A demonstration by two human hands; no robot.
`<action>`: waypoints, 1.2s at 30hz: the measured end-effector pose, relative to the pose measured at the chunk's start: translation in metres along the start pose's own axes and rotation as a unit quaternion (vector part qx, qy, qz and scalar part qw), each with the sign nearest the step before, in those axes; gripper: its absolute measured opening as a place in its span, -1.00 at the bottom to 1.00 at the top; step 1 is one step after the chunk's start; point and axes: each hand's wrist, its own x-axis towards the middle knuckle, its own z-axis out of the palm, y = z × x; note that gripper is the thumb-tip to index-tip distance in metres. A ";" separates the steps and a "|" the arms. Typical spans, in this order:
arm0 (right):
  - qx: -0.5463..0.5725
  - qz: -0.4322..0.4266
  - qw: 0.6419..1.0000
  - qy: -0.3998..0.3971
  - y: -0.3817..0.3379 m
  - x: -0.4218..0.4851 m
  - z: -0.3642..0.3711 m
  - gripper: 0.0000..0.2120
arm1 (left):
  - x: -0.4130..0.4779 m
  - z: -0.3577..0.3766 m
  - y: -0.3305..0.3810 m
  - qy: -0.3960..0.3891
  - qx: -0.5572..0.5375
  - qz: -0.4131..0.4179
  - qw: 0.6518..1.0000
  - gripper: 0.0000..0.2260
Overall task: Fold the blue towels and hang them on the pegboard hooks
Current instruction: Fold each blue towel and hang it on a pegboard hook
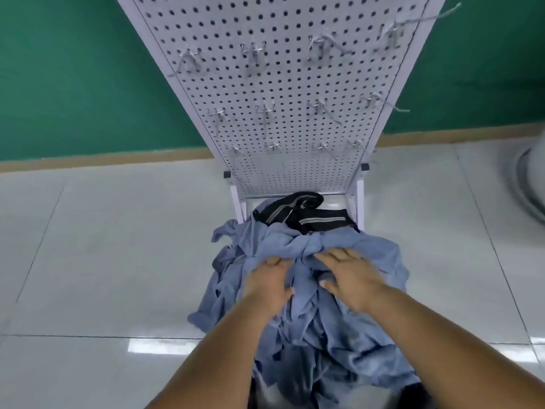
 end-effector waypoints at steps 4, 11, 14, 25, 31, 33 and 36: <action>-0.012 0.012 0.999 -0.051 -0.003 0.012 -0.005 -0.38 | 0.020 0.025 -0.008 -0.010 0.077 -0.018 0.997 -0.51; -0.064 0.008 0.998 0.016 -0.032 -0.017 -0.050 -0.57 | 0.005 -0.010 -0.011 -0.029 0.043 -0.076 0.996 -0.80; -0.041 -0.019 0.999 0.022 -0.041 -0.039 -0.055 -0.59 | -0.021 -0.037 -0.005 0.048 -0.069 -0.027 0.996 -0.83; 0.198 -0.095 0.941 0.256 -0.093 -0.099 -0.086 -0.74 | -0.107 -0.159 0.068 0.135 -0.321 0.121 0.930 -0.84; 0.264 -0.156 0.884 0.353 -0.109 -0.152 -0.144 -0.81 | -0.163 -0.203 0.092 0.176 -0.380 0.211 0.883 -0.66; 0.276 -0.181 0.862 0.385 -0.117 -0.172 -0.164 -0.87 | -0.177 -0.213 0.099 0.188 -0.394 0.223 0.872 -0.80; 0.302 -0.209 0.837 0.407 -0.120 -0.191 -0.180 -0.90 | -0.185 -0.217 0.104 0.232 -0.390 0.237 0.859 -0.94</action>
